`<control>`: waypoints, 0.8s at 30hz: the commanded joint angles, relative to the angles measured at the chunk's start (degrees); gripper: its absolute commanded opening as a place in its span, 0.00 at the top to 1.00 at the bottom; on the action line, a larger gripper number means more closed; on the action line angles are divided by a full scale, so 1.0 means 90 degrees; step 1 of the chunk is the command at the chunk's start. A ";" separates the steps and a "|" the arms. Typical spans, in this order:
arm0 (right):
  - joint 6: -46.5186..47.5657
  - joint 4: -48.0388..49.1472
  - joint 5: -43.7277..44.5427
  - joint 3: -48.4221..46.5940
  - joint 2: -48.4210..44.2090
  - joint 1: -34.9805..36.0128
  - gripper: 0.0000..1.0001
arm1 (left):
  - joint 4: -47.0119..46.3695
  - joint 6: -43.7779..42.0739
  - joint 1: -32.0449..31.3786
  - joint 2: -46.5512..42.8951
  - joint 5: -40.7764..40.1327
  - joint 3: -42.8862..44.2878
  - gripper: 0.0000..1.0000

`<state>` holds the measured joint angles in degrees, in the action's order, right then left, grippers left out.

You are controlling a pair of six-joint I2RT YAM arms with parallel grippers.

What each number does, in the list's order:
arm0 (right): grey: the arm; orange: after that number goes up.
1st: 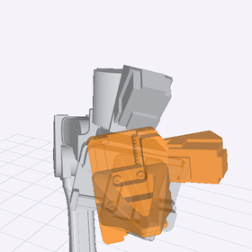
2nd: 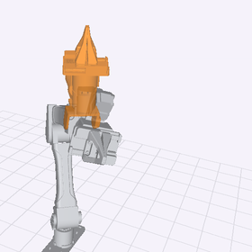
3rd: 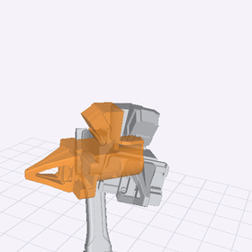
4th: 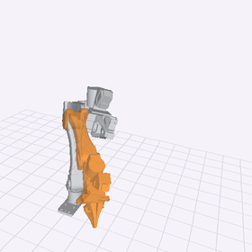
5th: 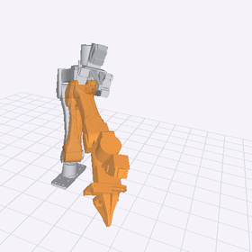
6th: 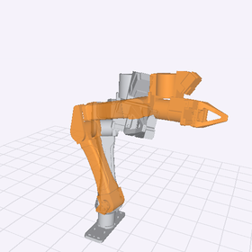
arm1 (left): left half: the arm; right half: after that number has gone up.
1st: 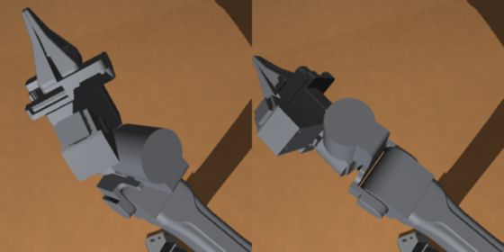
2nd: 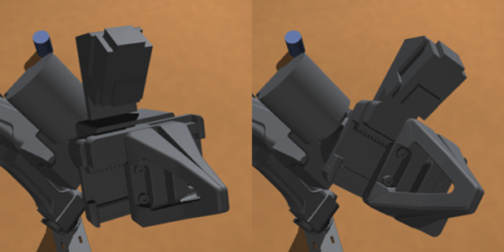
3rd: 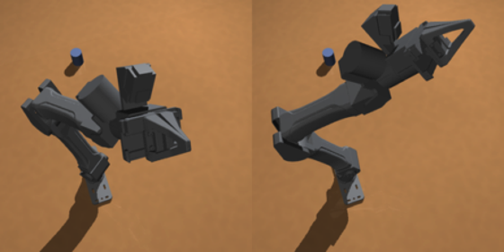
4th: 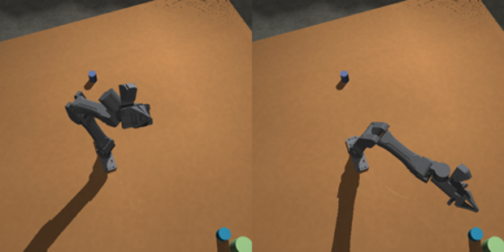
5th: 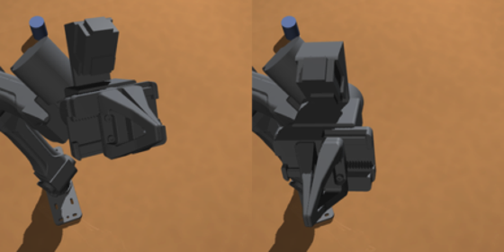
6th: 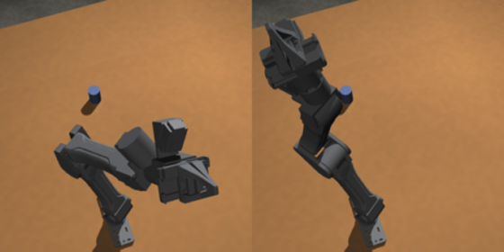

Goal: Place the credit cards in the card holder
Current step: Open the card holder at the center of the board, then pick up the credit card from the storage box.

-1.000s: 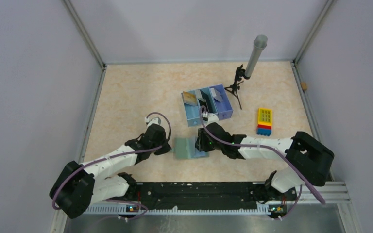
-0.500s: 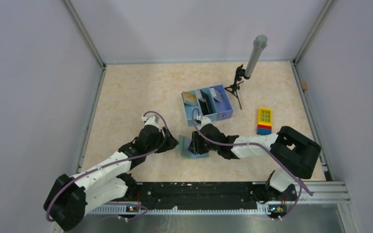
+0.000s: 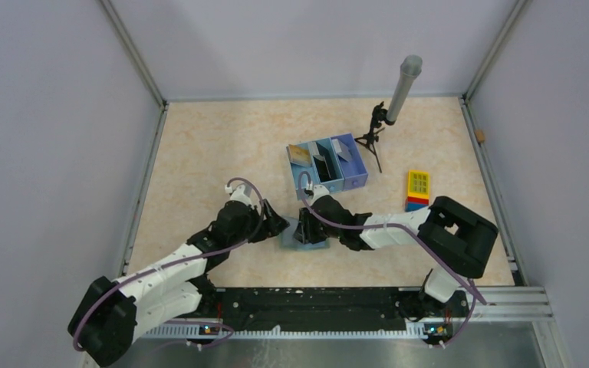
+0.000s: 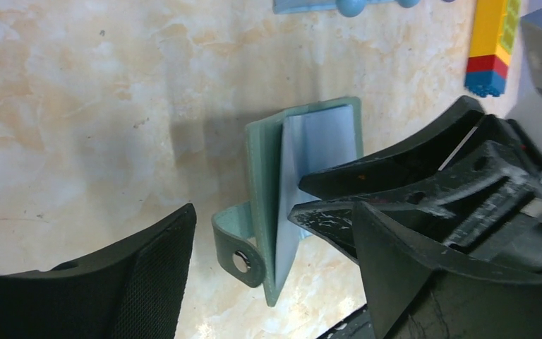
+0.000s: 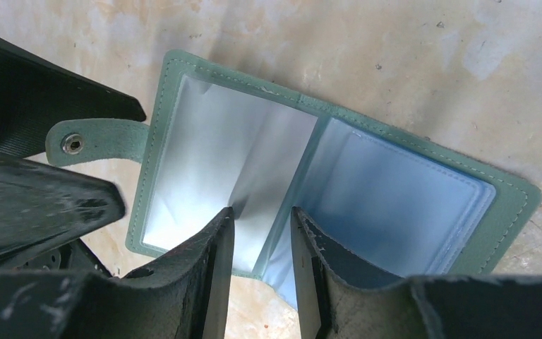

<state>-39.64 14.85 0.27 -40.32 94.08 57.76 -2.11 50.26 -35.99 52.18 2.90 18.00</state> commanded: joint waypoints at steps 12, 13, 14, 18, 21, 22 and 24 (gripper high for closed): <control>0.0110 -0.0091 0.0107 -0.0185 -0.0281 0.0095 0.63 | -0.0495 0.0017 0.0025 0.1171 0.0113 0.0061 0.65; 0.0147 -0.0243 0.0169 -0.0195 -0.0419 0.0102 0.61 | -0.0495 -0.0002 0.0029 0.1211 0.0101 0.0063 0.69; 0.0205 -0.0423 0.0295 -0.0224 -0.0575 0.0092 0.60 | -0.0498 -0.0020 0.0033 0.1250 0.0099 0.0061 0.72; 0.0630 -0.1566 0.0888 -0.0486 -0.1354 0.0013 0.46 | -0.0571 -0.0090 0.0026 0.1327 0.0132 0.0061 0.83; 0.1117 -0.2441 0.1026 -0.0917 -0.1671 -0.0306 0.40 | -0.0696 -0.0120 0.0036 0.1331 0.0155 0.0022 0.87; 0.1243 -0.2663 0.1075 -0.1095 -0.1693 -0.0424 0.39 | -0.0732 -0.0119 0.0030 0.1331 0.0170 0.0027 0.88; 0.1547 -0.2954 0.1168 -0.1420 -0.1631 -0.0662 0.38 | -0.0762 -0.0117 0.0040 0.1337 0.0183 0.0031 0.90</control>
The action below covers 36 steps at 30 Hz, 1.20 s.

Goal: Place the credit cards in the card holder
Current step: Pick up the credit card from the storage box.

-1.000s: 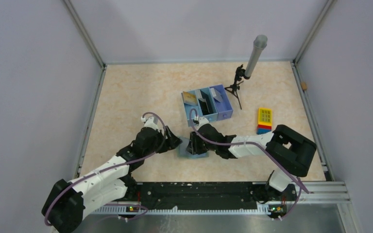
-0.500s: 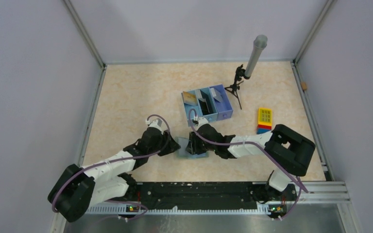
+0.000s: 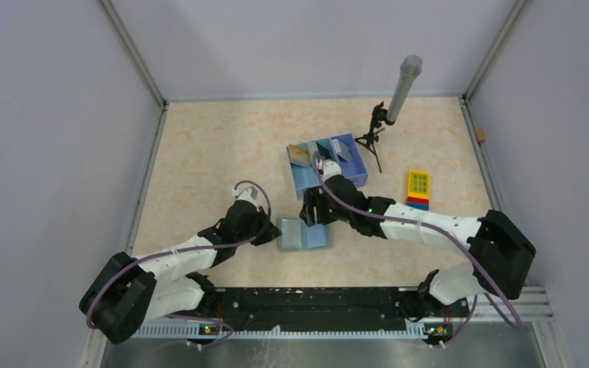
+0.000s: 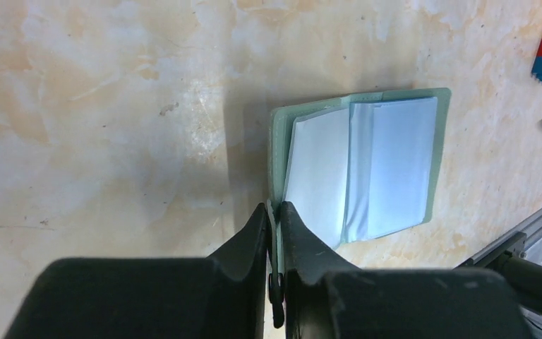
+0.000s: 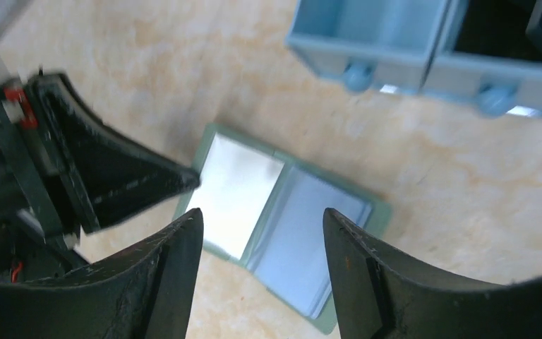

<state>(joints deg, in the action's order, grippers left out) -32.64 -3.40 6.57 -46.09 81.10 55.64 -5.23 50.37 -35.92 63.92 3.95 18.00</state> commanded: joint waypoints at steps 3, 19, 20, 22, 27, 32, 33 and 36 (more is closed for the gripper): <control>0.1062 -0.1111 0.0407 -0.1364 0.0094 -0.0816 0.37 | -0.0492 -0.0079 0.0032 0.0035 0.0109 0.0017 0.91; 0.2039 -0.0836 0.0651 -0.4196 0.2879 -0.1211 0.25 | -0.0900 0.0123 0.0032 -0.0032 0.0350 -0.0214 0.99; 0.2074 -0.0824 0.0664 -0.4331 0.3023 -0.1218 0.25 | -0.0923 0.0131 0.0033 -0.0019 0.0367 -0.0224 0.99; 0.2121 -0.0845 0.0737 -0.4635 0.3304 -0.1223 0.26 | -0.0967 0.0143 0.0033 0.0018 0.0399 -0.0236 1.00; 0.2214 -0.0885 0.0876 -0.5153 0.3840 -0.1265 0.26 | -0.1037 0.0155 0.0035 0.0099 0.0454 -0.0231 1.00; 0.2297 -0.1023 0.0838 -0.5673 0.4286 -0.1281 0.26 | -0.1070 0.0148 0.0033 0.0119 0.0480 -0.0221 1.00; 0.2299 -0.1057 0.0806 -0.5783 0.4405 -0.1280 0.26 | -0.1078 0.0148 0.0027 0.0129 0.0470 -0.0216 1.00; 0.2289 -0.1124 0.0727 -0.5980 0.4579 -0.1280 0.29 | -0.1072 0.0146 0.0031 0.0141 0.0460 -0.0223 1.00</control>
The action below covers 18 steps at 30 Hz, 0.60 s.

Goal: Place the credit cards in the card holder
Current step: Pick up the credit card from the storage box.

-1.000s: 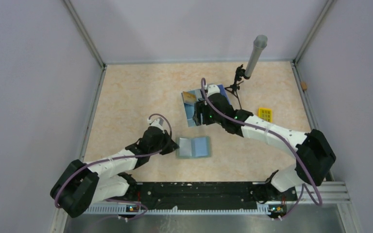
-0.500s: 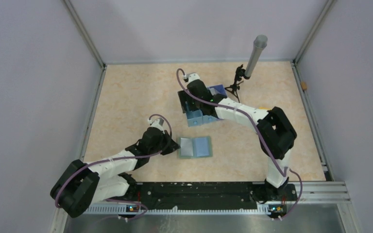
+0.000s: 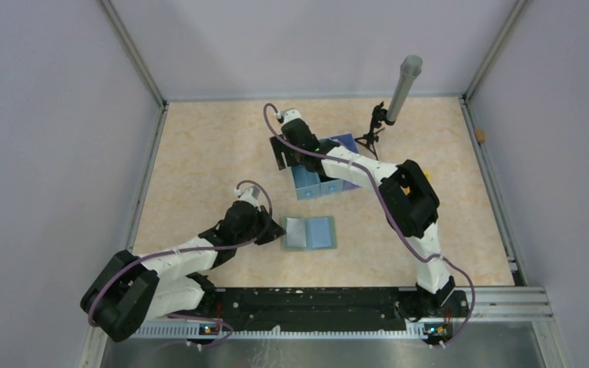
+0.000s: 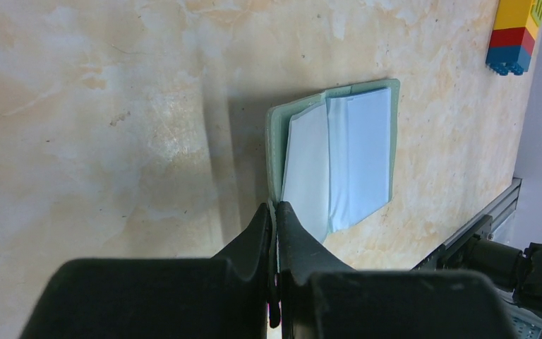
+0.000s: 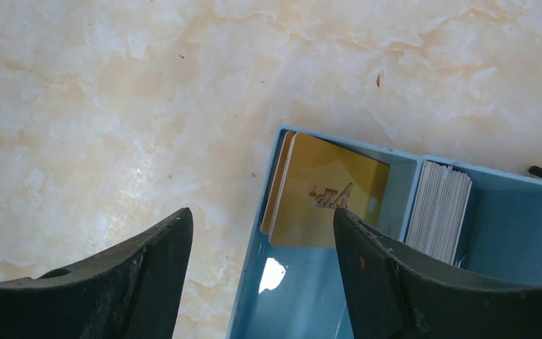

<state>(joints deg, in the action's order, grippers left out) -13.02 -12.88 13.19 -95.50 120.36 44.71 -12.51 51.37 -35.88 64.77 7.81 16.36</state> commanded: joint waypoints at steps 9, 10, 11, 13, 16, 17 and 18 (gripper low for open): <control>0.0023 -0.0161 -0.0209 -0.0688 0.0291 -0.0065 0.40 | -0.0284 0.0044 0.0029 0.0103 0.0040 -0.0006 1.00; 0.0007 -0.0142 -0.0228 -0.0667 0.0248 -0.0058 0.41 | -0.0278 0.0049 0.0025 0.0114 0.0041 -0.0002 1.00; -0.0003 -0.0104 -0.0248 -0.0638 0.0204 -0.0064 0.42 | -0.0279 0.0043 0.0023 0.0122 0.0043 0.0000 1.00; -0.0004 -0.0065 -0.0282 -0.0619 0.0146 -0.0065 0.44 | -0.0280 0.0044 0.0030 0.0131 0.0050 0.0007 1.00; 0.0040 -0.0061 -0.0242 -0.0668 0.0173 -0.0061 0.46 | -0.0287 0.0044 0.0023 0.0156 0.0055 0.0014 1.00; 0.0061 -0.0100 -0.0215 -0.0704 0.0209 -0.0065 0.48 | -0.0288 0.0050 0.0028 0.0152 0.0059 0.0012 1.00; 0.0080 -0.0128 -0.0183 -0.0743 0.0271 -0.0065 0.49 | -0.0285 0.0049 0.0030 0.0156 0.0062 0.0009 1.00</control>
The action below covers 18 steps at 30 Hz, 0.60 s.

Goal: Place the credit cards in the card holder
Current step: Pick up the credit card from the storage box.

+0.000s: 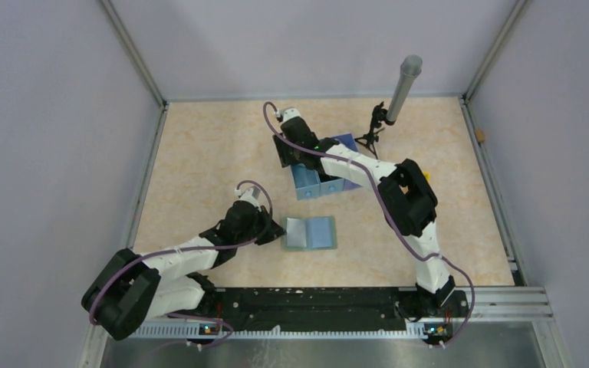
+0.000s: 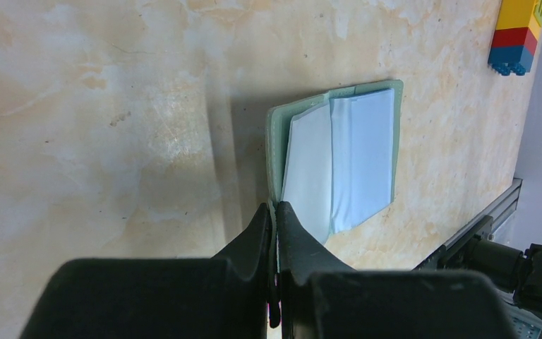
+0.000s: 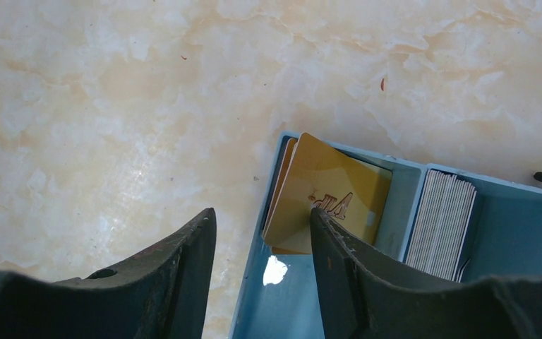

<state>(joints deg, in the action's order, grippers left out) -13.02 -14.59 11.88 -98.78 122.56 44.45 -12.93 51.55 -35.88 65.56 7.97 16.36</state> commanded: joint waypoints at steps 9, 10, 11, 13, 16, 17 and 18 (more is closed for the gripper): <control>0.0175 0.0155 0.0188 -0.0453 0.0204 -0.0027 0.62 | -0.0221 0.0021 0.0034 0.0087 0.0043 0.0011 1.00; 0.0197 0.0156 0.0214 -0.0471 0.0214 -0.0026 0.63 | -0.0223 0.0024 0.0035 0.0094 0.0051 0.0009 1.00; 0.0212 0.0159 0.0261 -0.0501 0.0233 -0.0031 0.64 | -0.0224 0.0019 0.0040 0.0098 0.0052 0.0008 1.00; 0.0256 0.0150 0.0329 -0.0545 0.0265 -0.0026 0.67 | -0.0224 0.0024 0.0039 0.0106 0.0052 0.0008 1.00; 0.0346 0.0168 0.0384 -0.0596 0.0332 -0.0021 0.69 | -0.0237 0.0025 0.0038 0.0108 0.0062 -0.0001 1.00; 0.0383 0.0196 0.0423 -0.0591 0.0353 -0.0012 0.70 | -0.0234 0.0028 0.0040 0.0108 0.0071 -0.0001 1.00; 0.0426 0.0225 0.0488 -0.0582 0.0359 0.0007 0.71 | -0.0241 0.0031 0.0040 0.0103 0.0072 0.0000 1.00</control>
<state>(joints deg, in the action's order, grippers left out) -10.87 -14.63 14.63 -101.41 124.20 44.45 -13.04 51.57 -35.77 66.19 8.16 16.36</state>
